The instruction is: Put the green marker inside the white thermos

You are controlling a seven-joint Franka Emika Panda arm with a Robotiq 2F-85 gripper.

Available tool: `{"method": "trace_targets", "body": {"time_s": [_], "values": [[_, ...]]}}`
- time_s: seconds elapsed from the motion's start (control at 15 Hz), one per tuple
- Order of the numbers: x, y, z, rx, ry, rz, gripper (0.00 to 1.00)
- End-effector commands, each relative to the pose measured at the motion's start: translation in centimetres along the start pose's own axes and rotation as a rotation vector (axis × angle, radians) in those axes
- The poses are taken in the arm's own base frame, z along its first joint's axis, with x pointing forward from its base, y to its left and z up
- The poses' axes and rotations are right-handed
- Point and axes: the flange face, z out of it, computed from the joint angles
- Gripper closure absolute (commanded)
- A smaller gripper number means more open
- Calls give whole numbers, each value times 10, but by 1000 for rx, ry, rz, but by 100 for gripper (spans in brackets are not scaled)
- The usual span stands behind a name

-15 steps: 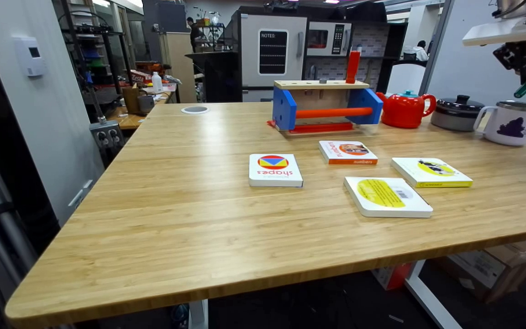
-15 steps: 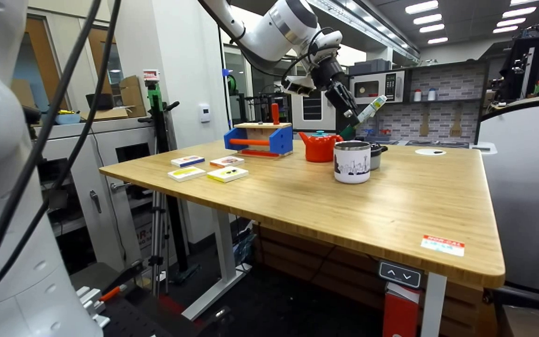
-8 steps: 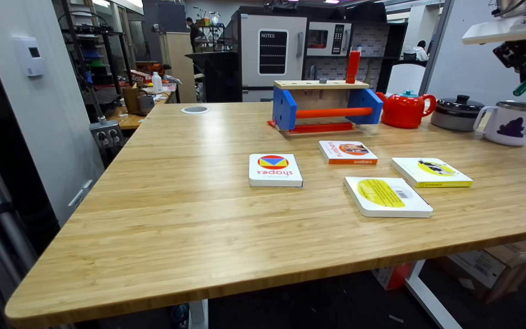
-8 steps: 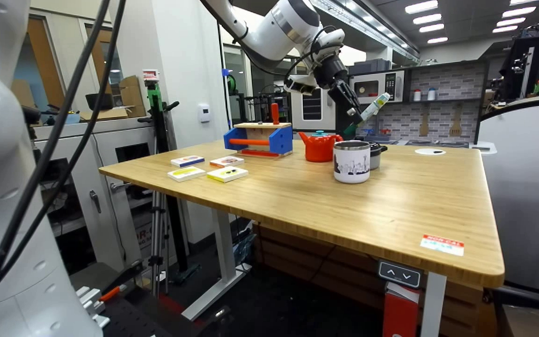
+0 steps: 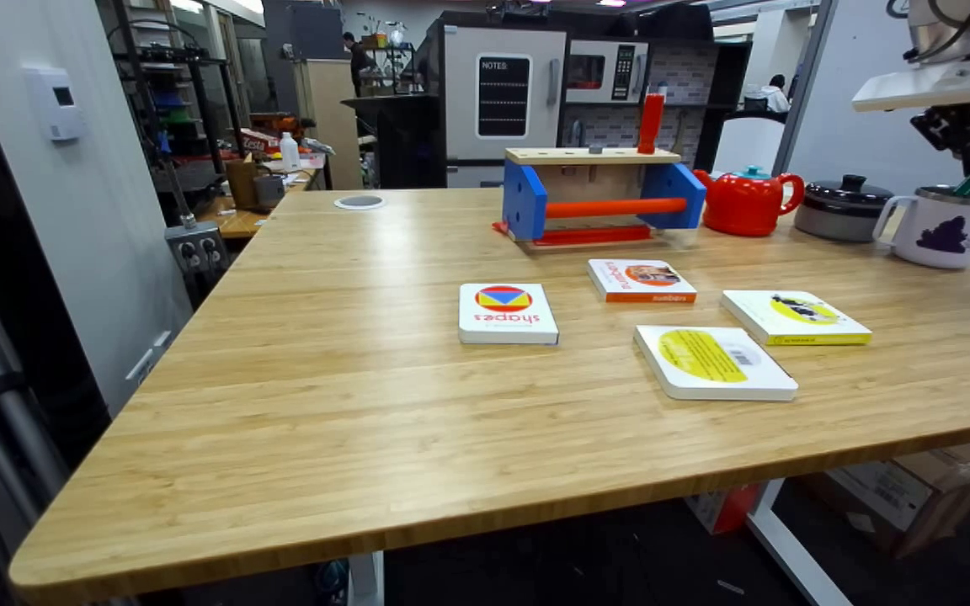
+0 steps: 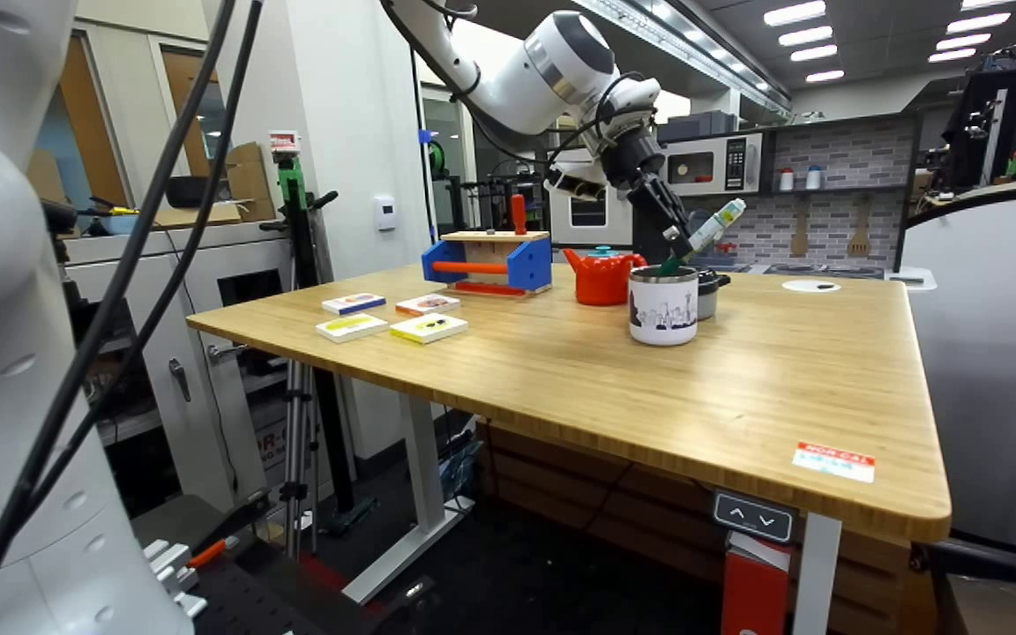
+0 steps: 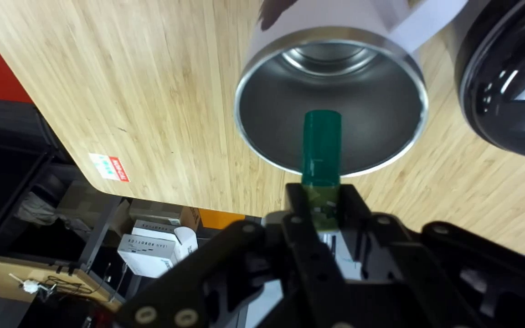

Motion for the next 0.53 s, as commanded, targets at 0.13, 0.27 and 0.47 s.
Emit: {"method": "trace_targets", "body": {"time_s": [0.13, 0.27, 0.47], "values": [[-1, -4, 11, -11, -13, 2, 94], [-3, -5, 12, -15, -18, 1, 94], [-5, -5, 12, -15, -23, -2, 94]]}}
